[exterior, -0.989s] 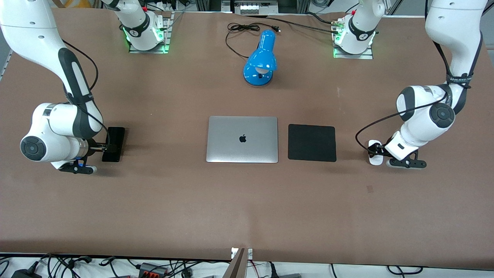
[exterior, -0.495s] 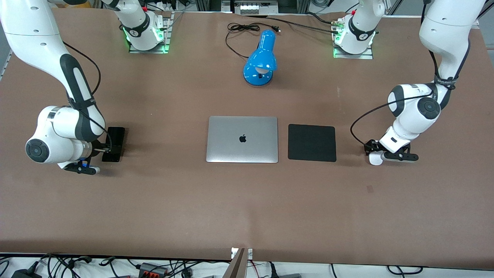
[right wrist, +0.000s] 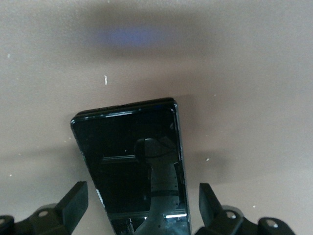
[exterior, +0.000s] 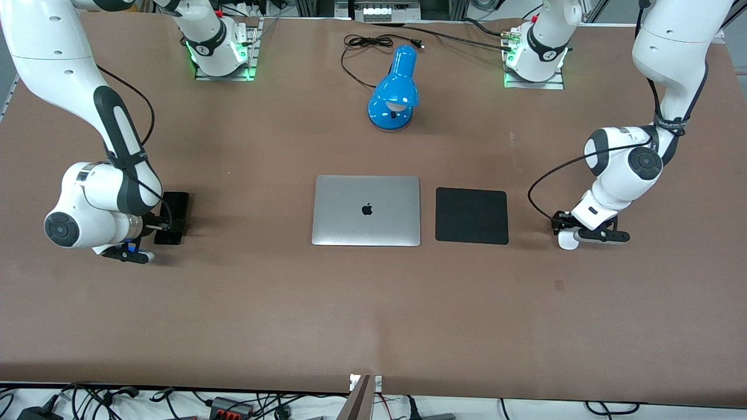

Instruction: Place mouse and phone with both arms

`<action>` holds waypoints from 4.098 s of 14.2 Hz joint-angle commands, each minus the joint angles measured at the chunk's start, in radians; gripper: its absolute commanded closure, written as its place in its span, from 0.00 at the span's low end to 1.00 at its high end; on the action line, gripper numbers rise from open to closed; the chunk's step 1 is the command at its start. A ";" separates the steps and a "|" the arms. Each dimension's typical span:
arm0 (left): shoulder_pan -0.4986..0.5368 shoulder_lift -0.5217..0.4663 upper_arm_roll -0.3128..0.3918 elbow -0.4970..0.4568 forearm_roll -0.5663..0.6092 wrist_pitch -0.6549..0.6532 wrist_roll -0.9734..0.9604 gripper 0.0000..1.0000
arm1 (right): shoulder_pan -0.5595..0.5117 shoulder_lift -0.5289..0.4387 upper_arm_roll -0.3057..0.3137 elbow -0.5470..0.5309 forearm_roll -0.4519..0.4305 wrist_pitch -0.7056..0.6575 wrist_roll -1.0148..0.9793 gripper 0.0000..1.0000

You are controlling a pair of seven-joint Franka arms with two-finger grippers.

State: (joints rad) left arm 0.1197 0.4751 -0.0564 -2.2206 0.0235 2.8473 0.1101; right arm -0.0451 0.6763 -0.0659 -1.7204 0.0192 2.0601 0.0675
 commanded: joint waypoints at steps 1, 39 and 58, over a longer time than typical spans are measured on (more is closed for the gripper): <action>0.006 -0.007 -0.003 -0.007 0.019 0.007 0.026 0.59 | -0.018 0.005 0.011 -0.007 0.013 0.011 0.006 0.00; -0.416 0.008 -0.036 0.104 0.185 -0.132 -0.701 0.00 | 0.298 -0.107 0.035 -0.010 0.151 0.007 0.116 0.91; -0.184 -0.058 -0.030 0.888 0.003 -1.245 -0.167 0.00 | 0.493 0.012 0.037 0.016 0.151 0.120 0.301 0.90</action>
State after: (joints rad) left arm -0.1044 0.4031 -0.0758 -1.4972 0.1130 1.7941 -0.1009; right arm 0.4414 0.6774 -0.0227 -1.7246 0.1540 2.1784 0.3526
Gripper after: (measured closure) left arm 0.000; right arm 0.185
